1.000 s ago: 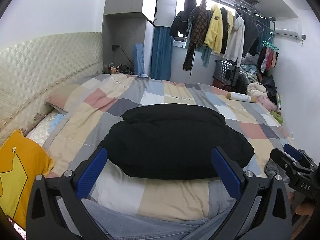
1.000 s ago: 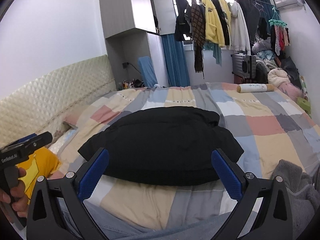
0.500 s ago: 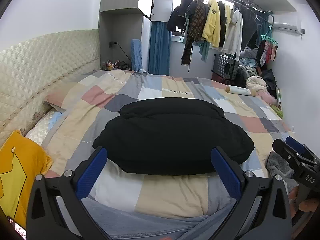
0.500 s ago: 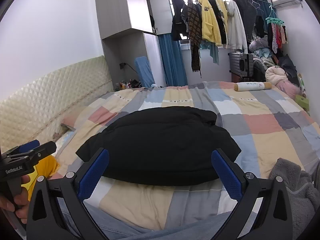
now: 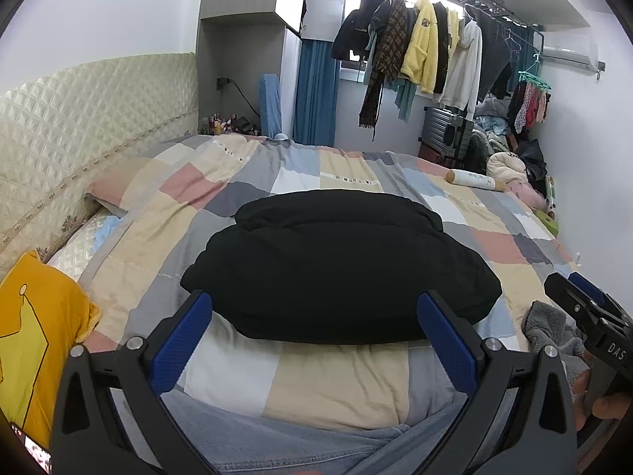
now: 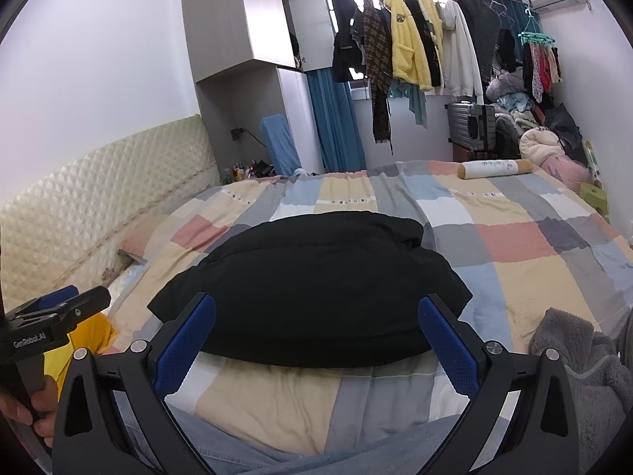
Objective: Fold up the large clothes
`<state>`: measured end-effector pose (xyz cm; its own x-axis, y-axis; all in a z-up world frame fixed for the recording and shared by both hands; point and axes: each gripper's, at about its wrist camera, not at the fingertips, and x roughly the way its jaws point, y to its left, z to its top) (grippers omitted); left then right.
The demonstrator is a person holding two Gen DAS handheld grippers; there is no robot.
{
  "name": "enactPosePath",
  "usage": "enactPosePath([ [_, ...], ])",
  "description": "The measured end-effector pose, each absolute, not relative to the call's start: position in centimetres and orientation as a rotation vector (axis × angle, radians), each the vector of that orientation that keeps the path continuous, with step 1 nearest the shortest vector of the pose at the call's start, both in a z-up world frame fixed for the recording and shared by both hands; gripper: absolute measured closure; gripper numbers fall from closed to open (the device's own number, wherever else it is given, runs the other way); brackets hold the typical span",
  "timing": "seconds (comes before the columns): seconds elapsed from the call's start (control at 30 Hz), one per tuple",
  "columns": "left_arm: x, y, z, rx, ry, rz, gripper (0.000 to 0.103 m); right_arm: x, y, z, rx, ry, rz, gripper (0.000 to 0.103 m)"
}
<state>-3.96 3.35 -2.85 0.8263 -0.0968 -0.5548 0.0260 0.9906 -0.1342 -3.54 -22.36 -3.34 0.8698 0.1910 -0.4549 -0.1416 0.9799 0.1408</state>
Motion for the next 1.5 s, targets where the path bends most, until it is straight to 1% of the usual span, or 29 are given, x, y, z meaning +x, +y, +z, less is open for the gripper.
enactPosePath([
  [1.5,-4.6,2.3,-2.8,-0.122,0.608,-0.091,0.000,-4.2,-22.7,-4.2,0.106,0.498,0.156,0.000],
])
